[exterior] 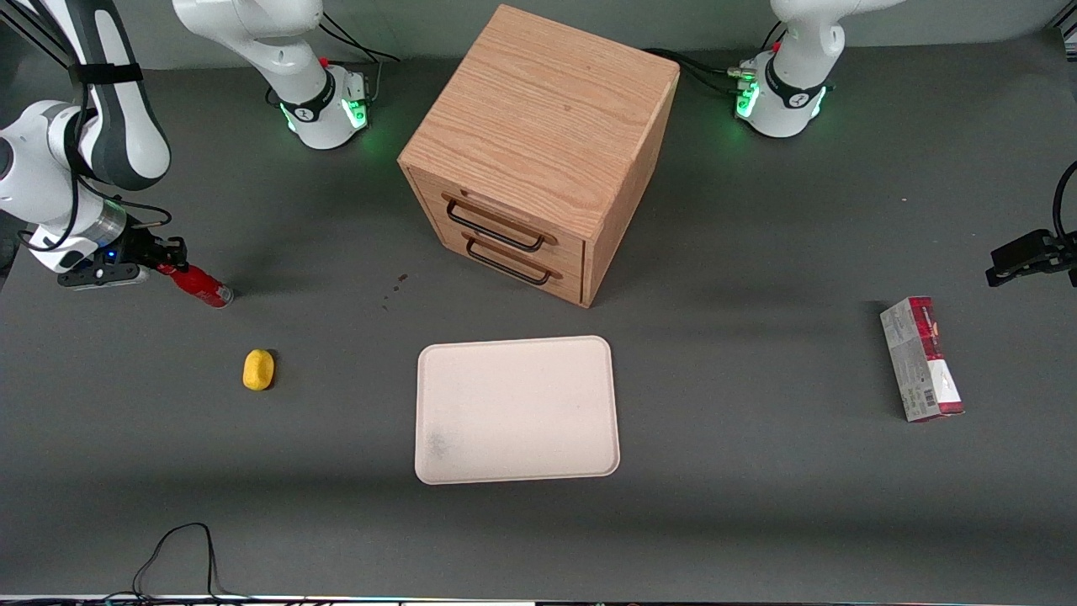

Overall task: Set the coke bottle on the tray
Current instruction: 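Close the right gripper around the bottle's neck, then lift the bottle and carry it over the white tray's corner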

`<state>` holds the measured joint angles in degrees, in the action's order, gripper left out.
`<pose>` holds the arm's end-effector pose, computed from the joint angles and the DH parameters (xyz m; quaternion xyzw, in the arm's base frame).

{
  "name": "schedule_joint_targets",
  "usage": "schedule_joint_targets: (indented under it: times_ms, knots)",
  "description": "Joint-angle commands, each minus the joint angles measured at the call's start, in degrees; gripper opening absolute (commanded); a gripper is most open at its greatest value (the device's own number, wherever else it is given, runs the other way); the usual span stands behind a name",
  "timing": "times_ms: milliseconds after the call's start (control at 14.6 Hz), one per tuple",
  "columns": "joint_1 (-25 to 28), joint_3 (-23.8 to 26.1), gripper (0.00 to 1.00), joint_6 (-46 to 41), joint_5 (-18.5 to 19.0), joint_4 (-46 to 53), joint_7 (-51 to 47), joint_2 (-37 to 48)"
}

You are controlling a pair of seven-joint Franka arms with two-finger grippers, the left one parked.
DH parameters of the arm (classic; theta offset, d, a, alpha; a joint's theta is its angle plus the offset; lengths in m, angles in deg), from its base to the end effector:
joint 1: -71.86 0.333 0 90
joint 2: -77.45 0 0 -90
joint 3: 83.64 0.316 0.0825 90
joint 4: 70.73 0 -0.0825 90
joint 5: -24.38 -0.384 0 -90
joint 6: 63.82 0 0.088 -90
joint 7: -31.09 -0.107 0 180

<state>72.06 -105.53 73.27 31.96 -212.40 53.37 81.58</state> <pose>0.4336 -0.1727 0.3164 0.9980 0.0544 -0.0171 0.0268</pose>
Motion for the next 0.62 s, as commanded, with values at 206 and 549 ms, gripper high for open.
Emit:
schedule_joint_targets:
  times_ms: [206,549]
  knots:
    - [0.85,1.67,0.0,-6.28,0.77,4.09,-1.27,2.2]
    - [0.76,6.33,0.0,-34.38,-0.81,25.77,-2.59,1.59]
